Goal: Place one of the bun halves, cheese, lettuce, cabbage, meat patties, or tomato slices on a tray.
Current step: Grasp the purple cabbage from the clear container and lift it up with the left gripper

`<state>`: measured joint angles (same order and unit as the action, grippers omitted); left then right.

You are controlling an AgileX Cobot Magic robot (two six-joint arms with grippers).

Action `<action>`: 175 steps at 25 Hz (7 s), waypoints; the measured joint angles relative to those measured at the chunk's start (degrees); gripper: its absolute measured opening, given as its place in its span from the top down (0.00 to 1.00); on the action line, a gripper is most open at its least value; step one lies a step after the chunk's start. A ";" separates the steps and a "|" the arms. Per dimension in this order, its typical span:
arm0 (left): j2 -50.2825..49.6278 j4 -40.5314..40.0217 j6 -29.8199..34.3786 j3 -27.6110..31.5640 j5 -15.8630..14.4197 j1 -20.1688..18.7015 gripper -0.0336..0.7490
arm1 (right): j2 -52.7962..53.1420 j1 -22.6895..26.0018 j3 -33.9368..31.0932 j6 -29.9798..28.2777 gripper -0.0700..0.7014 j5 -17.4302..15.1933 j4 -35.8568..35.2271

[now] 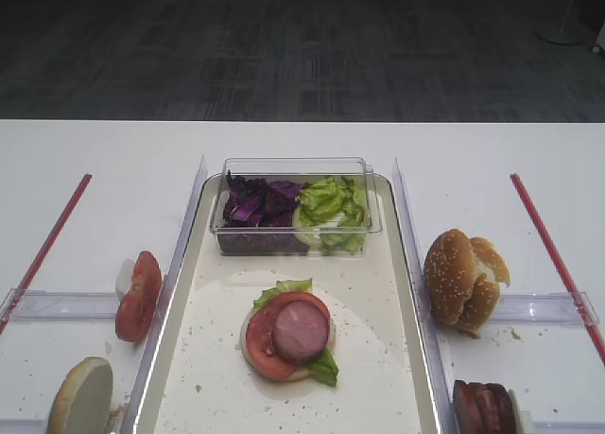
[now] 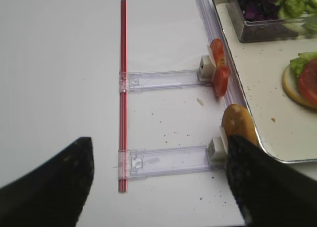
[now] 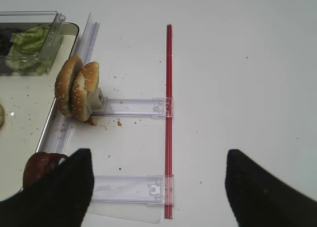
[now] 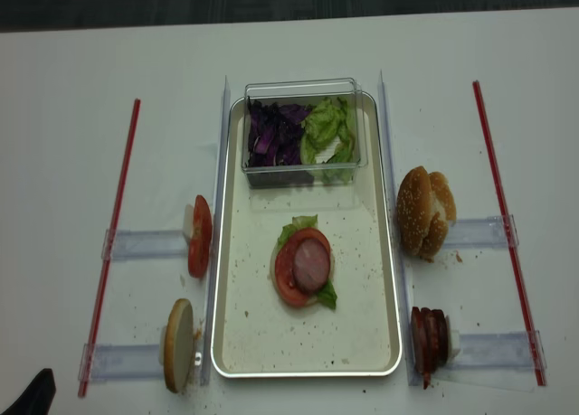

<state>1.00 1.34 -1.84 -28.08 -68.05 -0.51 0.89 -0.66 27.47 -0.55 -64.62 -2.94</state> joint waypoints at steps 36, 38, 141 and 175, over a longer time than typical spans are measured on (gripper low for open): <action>-3.43 3.07 3.25 -1.74 9.97 0.00 0.31 | 0.00 0.00 0.00 0.00 0.17 0.00 0.00; -8.38 4.60 4.30 -2.87 13.26 0.00 0.31 | 0.00 0.00 0.00 0.00 0.17 0.00 0.00; -122.10 5.86 16.32 -73.82 6.68 -26.66 0.35 | 0.00 0.00 0.00 0.00 0.17 0.00 0.00; -127.86 6.39 16.43 -74.67 13.37 -25.33 0.40 | 0.00 0.00 0.00 0.00 0.17 0.00 0.00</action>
<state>-126.86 7.73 14.58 -102.75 -54.67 -25.84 0.89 -0.66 27.47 -0.55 -64.62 -2.94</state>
